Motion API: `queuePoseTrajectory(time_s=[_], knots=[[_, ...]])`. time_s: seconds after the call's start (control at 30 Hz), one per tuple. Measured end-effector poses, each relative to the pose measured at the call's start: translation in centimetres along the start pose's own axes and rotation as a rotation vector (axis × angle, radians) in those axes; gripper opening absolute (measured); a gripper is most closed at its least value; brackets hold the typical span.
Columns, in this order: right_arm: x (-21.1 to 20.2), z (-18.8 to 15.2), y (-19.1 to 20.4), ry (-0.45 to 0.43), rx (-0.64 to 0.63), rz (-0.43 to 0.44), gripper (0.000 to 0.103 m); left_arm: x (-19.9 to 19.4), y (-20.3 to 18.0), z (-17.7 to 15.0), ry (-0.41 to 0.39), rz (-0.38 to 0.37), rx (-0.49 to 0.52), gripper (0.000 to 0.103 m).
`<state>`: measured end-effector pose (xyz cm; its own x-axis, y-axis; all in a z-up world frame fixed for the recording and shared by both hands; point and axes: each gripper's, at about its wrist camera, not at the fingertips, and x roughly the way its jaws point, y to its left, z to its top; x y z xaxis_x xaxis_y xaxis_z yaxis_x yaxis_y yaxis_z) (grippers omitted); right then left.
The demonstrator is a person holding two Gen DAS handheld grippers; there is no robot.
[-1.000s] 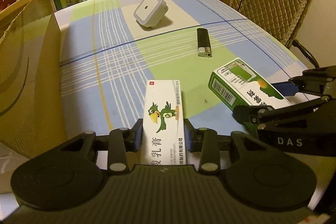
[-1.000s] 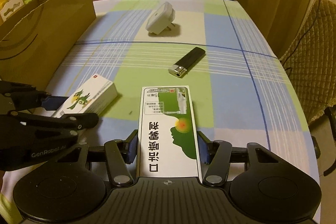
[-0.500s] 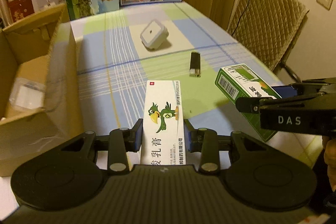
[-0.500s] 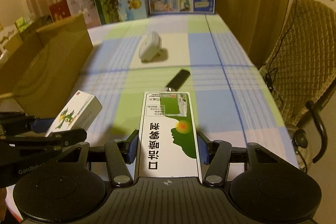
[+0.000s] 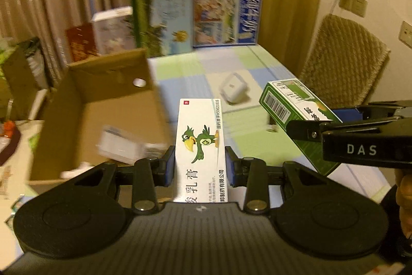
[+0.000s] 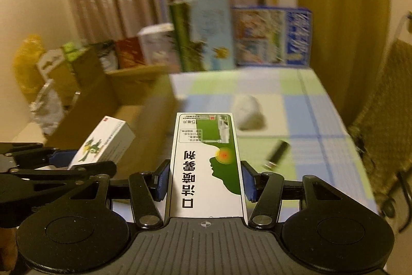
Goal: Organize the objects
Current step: 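Carry both medicine boxes over the cardboard box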
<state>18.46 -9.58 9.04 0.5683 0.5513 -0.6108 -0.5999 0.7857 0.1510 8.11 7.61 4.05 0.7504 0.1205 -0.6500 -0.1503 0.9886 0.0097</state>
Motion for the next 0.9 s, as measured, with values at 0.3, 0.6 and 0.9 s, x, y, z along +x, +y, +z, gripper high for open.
queuePoseTrajectory(time_s=[0.3,0.6,0.9], knots=[[1.7,3.2,6.0,-0.025,-0.054,0.101,0.052,-2.8,5.9,0.7,-0.017,0.093,-0.038,0.033],[3.6,3.6,8.6,0.002,-0.079,0.127,0.052,-3.3,9.6,0.2,-0.014,0.122,-0.084,0.033],[5.9,4.5,9.0,0.019,-0.063,0.142,0.052,-2.5,11.9,0.4,-0.018,0.12,-0.1,0.033]])
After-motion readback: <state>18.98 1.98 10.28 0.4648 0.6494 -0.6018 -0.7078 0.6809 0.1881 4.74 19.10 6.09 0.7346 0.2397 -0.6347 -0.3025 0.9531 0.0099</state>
